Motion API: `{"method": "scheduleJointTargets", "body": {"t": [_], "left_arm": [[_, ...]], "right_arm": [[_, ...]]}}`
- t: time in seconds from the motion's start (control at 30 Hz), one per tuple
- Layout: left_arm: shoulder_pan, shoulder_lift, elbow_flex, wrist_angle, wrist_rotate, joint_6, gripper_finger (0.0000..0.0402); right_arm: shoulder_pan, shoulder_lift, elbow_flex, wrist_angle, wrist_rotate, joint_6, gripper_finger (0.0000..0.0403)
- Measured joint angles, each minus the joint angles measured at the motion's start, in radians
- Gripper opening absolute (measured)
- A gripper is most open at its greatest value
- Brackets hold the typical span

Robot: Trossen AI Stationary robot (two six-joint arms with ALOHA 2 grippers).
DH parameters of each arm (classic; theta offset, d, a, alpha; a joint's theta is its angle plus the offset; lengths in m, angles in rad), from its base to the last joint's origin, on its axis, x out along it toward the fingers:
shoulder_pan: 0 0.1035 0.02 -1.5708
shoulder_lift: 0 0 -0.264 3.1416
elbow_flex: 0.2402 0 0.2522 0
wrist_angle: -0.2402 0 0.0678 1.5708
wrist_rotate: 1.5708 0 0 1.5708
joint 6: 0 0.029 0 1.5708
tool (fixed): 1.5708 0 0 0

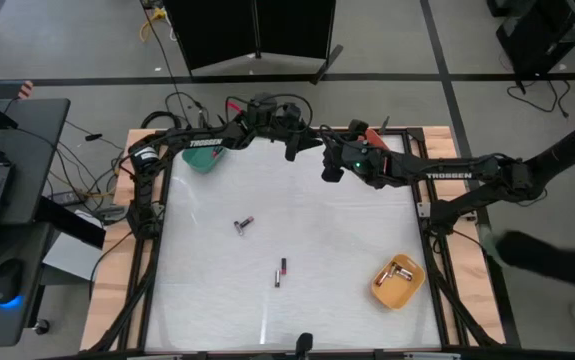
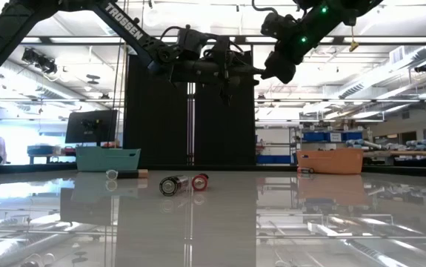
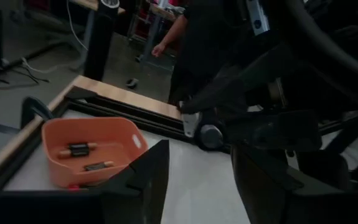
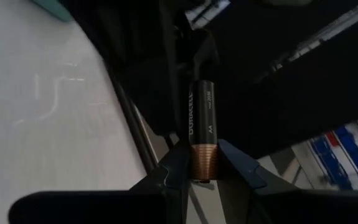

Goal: Sort batteries
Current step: Put the black battery into the orange bin

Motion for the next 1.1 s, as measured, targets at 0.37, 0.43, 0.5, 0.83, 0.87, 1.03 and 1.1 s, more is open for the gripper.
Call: {"method": "scheduleJointTargets", "body": {"t": [0.37,0.43,0.5,0.83,0.87,1.03,1.1], "left_arm": [[0.035,0.0,0.0,-0.008,-0.027,0.126,0.0187],[0.035,0.0,0.0,-0.005,-0.036,0.147,0.0188],[0.035,0.0,0.0,-0.007,-0.042,0.162,0.0188],[0.03,0.0,0.0,-0.016,-0.121,0.254,0.0188],[0.03,0.0,0.0,-0.017,-0.123,0.257,0.0188],[0.028,0.0,-0.026,0.022,-0.153,0.26,0.0188],[0.028,0.0,-0.037,0.033,-0.164,0.259,0.0188]], "right_arm": [[-0.218,-0.019,-0.011,-0.325,-0.181,0.428,0.0066],[-0.281,-0.018,-0.046,-0.338,-0.235,0.462,0.0066],[-0.344,-0.018,-0.087,-0.335,-0.278,0.488,0.0066],[-0.573,-0.017,-0.241,-0.277,-0.487,0.53,0.0066],[-0.582,-0.017,-0.25,-0.272,-0.5,0.531,0.0066],[-0.62,0.001,-0.273,-0.257,-0.559,0.53,0.0066],[-0.635,0.025,-0.273,-0.251,-0.565,0.525,0.0066]]}}
